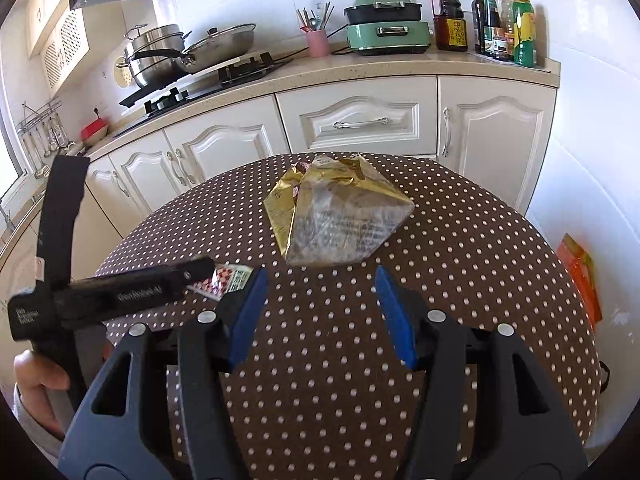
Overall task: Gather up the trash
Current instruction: 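Grasp the gold foil bag with the right tool while the left tool grasps the checkered packet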
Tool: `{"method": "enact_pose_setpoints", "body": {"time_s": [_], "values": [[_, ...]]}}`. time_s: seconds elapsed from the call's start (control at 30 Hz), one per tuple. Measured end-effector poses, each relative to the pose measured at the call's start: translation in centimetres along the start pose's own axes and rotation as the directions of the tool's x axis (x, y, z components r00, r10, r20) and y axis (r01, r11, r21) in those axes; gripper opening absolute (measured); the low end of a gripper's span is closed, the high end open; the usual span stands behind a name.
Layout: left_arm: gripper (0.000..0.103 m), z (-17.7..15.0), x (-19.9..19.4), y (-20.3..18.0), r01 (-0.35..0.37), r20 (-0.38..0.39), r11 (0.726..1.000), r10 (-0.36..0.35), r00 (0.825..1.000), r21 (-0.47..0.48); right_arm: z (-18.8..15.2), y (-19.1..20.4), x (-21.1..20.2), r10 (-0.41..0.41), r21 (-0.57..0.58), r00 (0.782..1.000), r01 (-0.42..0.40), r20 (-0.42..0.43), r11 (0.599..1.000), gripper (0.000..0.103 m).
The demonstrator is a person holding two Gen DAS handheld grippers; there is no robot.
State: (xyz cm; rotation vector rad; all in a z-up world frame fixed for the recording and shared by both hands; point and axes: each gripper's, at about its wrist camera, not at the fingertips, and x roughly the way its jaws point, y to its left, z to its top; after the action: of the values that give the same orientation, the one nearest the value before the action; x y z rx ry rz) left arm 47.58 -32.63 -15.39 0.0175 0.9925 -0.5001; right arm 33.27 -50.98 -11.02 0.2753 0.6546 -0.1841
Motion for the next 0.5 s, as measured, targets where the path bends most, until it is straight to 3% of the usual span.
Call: {"method": "enact_pose_setpoints", "body": {"time_s": [0.07,0.1,0.13,0.27,0.3,0.33,0.5], "values": [[0.069,0.4,0.3,-0.7,-0.012,-0.006,0.999,0.012,1.0,0.036,0.4,-0.1,0.6,-0.009,0.002,1.0,0.009,0.001,1.0,0.059],[0.064,0.4,0.5,-0.9,-0.021,-0.007,0.998,0.022,1.0,0.051,0.6,-0.2,0.9,-0.015,0.004,1.0,0.015,0.001,1.0,0.059],[0.052,0.5,0.6,-1.2,-0.036,-0.007,0.997,0.037,0.999,0.065,0.7,-0.3,1.1,-0.02,0.008,1.0,0.02,0.0,1.0,0.061],[0.036,0.7,0.8,-2.1,-0.046,-0.006,0.992,0.047,0.999,0.113,1.5,-0.6,2.5,-0.033,0.051,0.999,0.034,-0.009,0.998,0.065],[0.023,0.6,0.8,-2.2,-0.044,-0.004,0.992,0.045,0.999,0.116,1.8,-0.7,2.9,-0.033,0.061,0.999,0.034,-0.013,0.998,0.066],[0.018,0.5,0.7,-2.1,-0.035,-0.005,0.993,0.035,0.999,0.117,2.0,-0.7,3.2,-0.033,0.07,0.999,0.034,-0.015,0.997,0.067],[0.013,0.1,-0.1,-2.0,-0.026,0.014,0.993,0.025,1.0,0.116,2.8,-0.3,5.4,-0.047,0.104,0.998,0.051,-0.041,0.993,0.068]]}}
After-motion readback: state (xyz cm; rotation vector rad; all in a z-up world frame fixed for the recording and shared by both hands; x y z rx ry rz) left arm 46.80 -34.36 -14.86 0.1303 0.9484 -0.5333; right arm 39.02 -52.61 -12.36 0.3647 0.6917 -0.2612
